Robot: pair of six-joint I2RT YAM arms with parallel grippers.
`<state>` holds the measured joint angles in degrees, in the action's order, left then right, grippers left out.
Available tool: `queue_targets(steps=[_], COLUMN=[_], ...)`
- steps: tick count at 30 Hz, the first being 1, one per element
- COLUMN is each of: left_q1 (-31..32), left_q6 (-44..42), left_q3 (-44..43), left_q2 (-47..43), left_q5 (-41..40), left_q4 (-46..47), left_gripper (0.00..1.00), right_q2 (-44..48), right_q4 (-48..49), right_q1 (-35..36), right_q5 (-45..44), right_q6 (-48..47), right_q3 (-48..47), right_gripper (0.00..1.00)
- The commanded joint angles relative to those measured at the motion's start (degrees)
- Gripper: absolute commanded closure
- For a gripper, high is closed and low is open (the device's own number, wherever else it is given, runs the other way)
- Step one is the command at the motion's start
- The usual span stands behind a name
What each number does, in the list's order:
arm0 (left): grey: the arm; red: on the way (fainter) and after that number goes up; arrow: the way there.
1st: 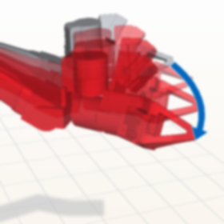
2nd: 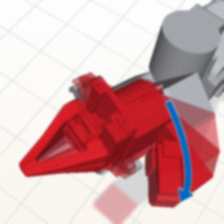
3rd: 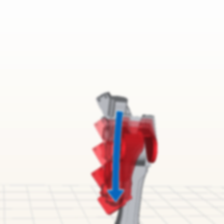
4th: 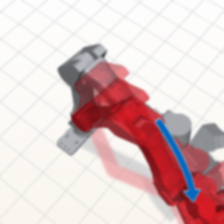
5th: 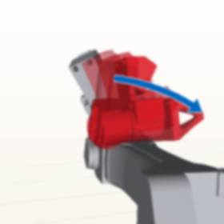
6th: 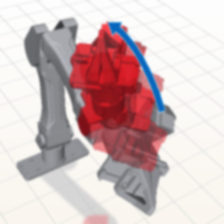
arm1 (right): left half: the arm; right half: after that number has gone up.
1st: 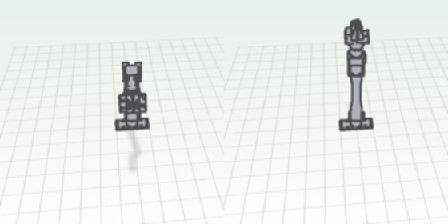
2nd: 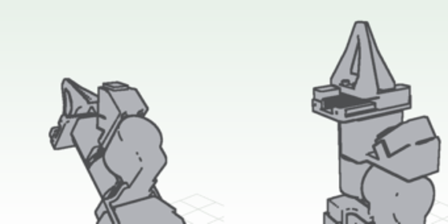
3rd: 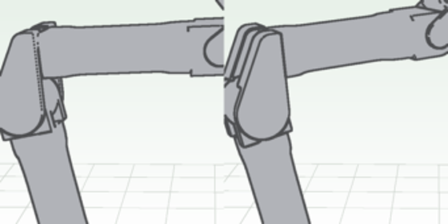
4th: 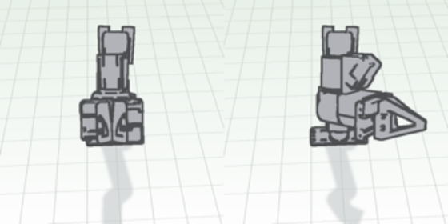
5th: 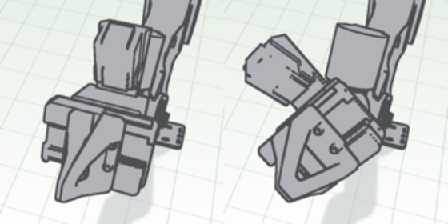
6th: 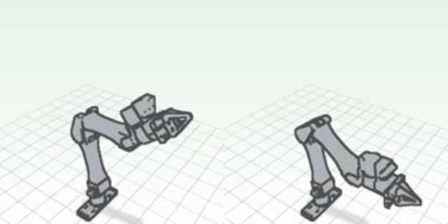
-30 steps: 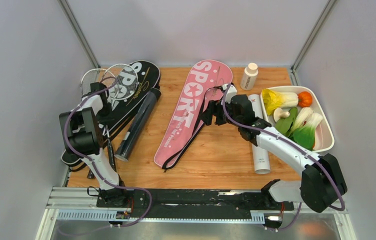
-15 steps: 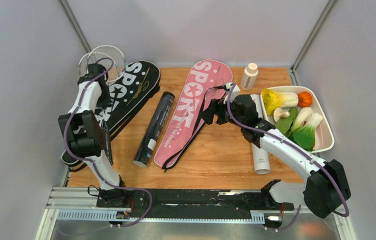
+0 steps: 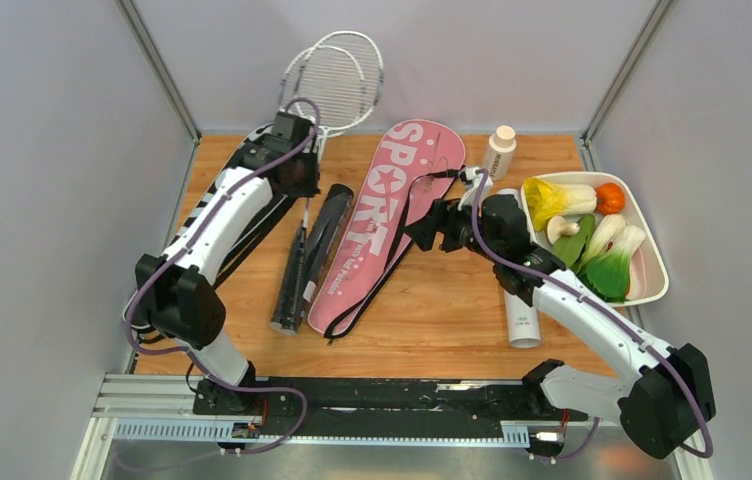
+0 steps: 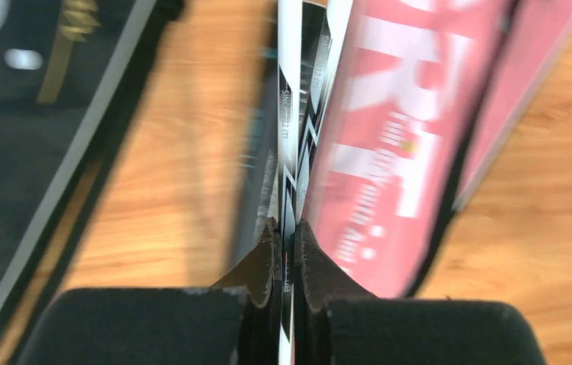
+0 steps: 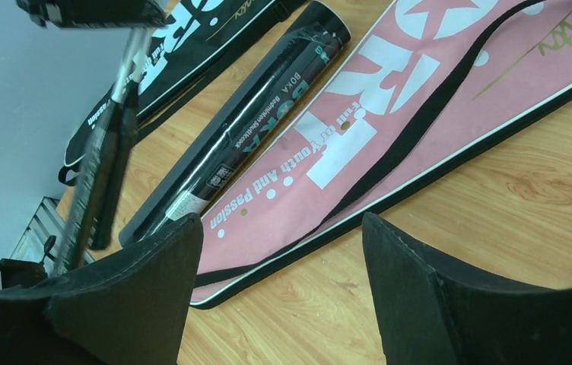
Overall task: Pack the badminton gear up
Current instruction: Place the racket in the racket bag.
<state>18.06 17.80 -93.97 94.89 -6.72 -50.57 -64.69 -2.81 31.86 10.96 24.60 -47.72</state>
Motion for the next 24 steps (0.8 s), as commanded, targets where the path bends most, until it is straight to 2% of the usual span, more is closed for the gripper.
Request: queue_targets(steps=[1, 7, 10, 12, 16, 18, 19, 20, 21, 22, 24], left_q1=[7.3, 14.7, 17.0, 17.8, 18.8, 18.9, 18.9, 18.9, 18.9, 18.8, 18.8], left_q6=[13.2, 23.7, 25.5, 26.5, 25.3, 24.1, 23.9, 23.6, 23.5, 23.1, 21.5], left_q3=[4.8, 11.5, 14.0, 15.6, 14.7, 13.9, 13.8, 13.8, 14.0, 13.9, 12.6], left_q2=[-2.2, 1.5, 4.7, 7.0, 11.3, 12.6, 12.7, 12.6, 12.1, 11.8, 11.0], left_q5=[4.6, 2.9, 1.4, 3.8, 3.1, 2.8, 3.1, 3.2, 3.3, 3.3, 3.5], left_q4=[10.7, 21.8, 25.6, 28.3, 27.8, 26.8, 26.4, 26.5, 26.6, 26.4, 25.1], left_gripper=[1.00, 1.00, 1.00, 1.00, 0.96, 0.87, 0.79, 0.75, 0.65, 0.61, 0.48], right_q2=[1.9, 1.9, 0.5, -1.2, -6.5, -10.1, -11.7, -13.2, -14.5, -15.5, -17.2], right_q4=[0.0, 0.1, 0.8, 3.7, 8.8, 9.9, 10.3, 10.7, 11.3, 12.2, 14.0], right_q1=[0.3, 0.3, 0.3, 0.3, 0.2, 0.2, 0.1, 0.2, 0.2, 0.1, 0.1], right_q5=[-1.0, -4.7, -7.4, -8.0, -6.5, -5.2, -4.5, -3.9, -3.4, -2.9, -1.7], right_q6=[3.6, 5.8, 7.3, 8.1, 8.6, 9.1, 9.3, 9.4, 9.8, 10.3, 11.5], right_q3=[1.8, 4.2, 4.4, 5.1, 5.5, 4.8, 4.4, 4.2, 4.0, 3.9, 3.6], right_gripper=[0.21, 0.22, 0.22, 0.22, 0.23, 0.24, 0.25, 0.27, 0.28, 0.29, 0.30])
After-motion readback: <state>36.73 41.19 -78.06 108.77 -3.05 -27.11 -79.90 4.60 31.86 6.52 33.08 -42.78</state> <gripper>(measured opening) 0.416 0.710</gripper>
